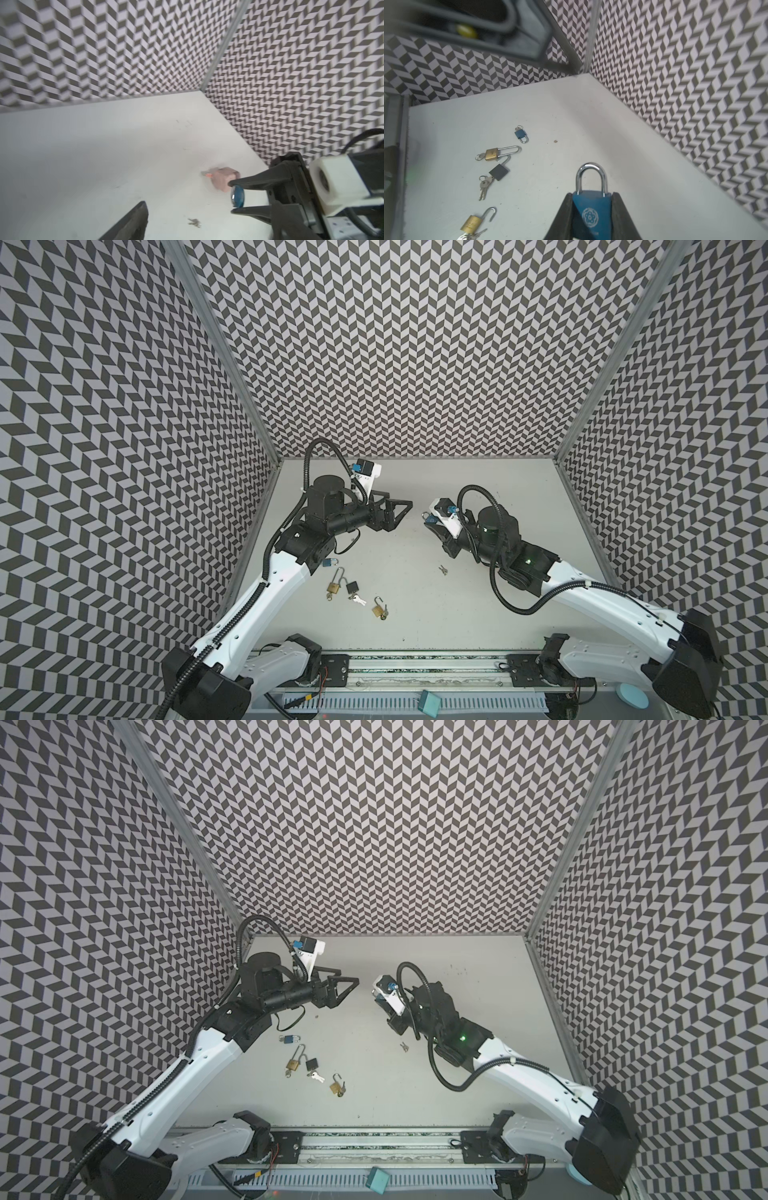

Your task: Lock with the key

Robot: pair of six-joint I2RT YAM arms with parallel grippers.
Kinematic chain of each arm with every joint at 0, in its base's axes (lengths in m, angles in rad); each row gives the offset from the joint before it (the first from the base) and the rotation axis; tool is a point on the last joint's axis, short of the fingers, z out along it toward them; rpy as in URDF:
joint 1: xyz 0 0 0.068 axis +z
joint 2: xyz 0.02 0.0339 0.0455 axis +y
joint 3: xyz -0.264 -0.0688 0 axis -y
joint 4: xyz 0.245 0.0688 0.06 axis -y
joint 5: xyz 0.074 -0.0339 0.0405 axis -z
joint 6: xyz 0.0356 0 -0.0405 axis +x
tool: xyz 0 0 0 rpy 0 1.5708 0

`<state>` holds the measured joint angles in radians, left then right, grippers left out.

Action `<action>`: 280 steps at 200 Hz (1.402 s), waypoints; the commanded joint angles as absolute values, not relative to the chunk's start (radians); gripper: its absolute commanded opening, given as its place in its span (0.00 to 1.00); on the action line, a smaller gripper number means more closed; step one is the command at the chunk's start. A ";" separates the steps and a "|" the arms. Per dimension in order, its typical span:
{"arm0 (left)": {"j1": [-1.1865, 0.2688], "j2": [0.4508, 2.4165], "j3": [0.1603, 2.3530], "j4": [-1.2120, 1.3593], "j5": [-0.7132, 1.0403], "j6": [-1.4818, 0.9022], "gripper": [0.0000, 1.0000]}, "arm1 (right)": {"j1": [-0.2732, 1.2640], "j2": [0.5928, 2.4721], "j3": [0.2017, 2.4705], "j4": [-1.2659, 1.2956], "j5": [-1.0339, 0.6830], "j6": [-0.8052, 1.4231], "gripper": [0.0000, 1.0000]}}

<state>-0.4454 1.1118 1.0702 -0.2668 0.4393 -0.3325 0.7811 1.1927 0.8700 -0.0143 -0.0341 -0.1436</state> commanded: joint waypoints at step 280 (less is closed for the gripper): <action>-0.415 1.230 0.937 -0.385 0.157 -0.435 1.00 | 0.607 1.903 1.192 -0.276 0.048 0.082 0.04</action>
<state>-0.4217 1.2560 0.9386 -0.3904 0.1486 -0.4294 0.6083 1.8748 1.1599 -0.2783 0.0700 0.0971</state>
